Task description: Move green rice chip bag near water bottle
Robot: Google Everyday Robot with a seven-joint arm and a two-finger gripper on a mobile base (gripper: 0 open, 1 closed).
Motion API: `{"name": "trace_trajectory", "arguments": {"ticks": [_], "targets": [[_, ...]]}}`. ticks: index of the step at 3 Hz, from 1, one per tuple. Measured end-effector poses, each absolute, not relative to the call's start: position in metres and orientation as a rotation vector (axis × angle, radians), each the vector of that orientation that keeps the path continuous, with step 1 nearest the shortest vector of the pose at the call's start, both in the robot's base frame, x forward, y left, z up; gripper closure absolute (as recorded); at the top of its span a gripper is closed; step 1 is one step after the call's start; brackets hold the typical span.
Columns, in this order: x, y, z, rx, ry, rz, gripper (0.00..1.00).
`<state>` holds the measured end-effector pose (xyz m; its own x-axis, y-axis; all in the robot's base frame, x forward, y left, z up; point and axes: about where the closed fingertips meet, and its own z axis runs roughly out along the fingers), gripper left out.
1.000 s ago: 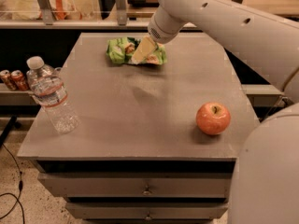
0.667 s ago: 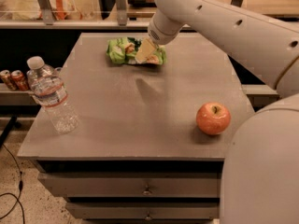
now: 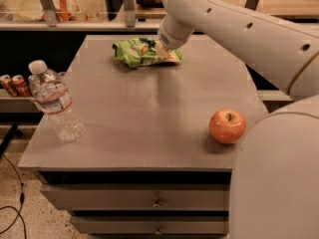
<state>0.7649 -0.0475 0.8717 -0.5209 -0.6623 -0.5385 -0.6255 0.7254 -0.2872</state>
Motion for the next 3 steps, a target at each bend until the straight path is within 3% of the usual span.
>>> {"name": "trace_trajectory", "arguments": {"ticks": [1, 2, 3], "targets": [[0.765, -0.050, 0.873, -0.965, 2.293, -0.088, 0.88], [0.765, -0.052, 0.875, -0.957, 2.296, -0.095, 1.00], [0.763, -0.056, 0.888, -0.952, 2.265, -0.095, 0.82]]}}
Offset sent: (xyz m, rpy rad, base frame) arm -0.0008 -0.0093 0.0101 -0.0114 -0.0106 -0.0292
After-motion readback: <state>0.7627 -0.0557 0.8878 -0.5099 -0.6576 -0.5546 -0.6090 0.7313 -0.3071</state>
